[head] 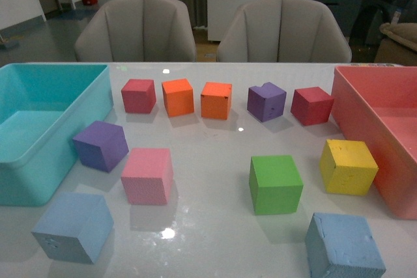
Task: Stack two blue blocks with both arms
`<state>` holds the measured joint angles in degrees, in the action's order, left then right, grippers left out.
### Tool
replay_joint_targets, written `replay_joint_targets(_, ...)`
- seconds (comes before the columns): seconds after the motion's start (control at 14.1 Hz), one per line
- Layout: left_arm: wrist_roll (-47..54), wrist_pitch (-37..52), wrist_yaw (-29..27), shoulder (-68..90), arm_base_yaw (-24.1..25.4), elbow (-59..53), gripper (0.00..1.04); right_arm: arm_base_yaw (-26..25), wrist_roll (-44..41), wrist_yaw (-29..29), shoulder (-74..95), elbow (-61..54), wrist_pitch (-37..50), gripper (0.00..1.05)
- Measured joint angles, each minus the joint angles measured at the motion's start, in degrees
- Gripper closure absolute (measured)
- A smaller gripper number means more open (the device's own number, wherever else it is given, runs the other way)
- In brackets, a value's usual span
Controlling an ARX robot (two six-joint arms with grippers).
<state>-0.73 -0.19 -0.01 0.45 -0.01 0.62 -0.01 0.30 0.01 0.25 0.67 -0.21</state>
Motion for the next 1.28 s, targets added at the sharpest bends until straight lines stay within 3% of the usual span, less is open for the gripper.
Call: replay_joint_targets(1.28,-0.02,0.00,0.02,-0.02,0.00,0.00,0.07,0.00,0.00,0.00,0.00,0.00,0.00,0.06)
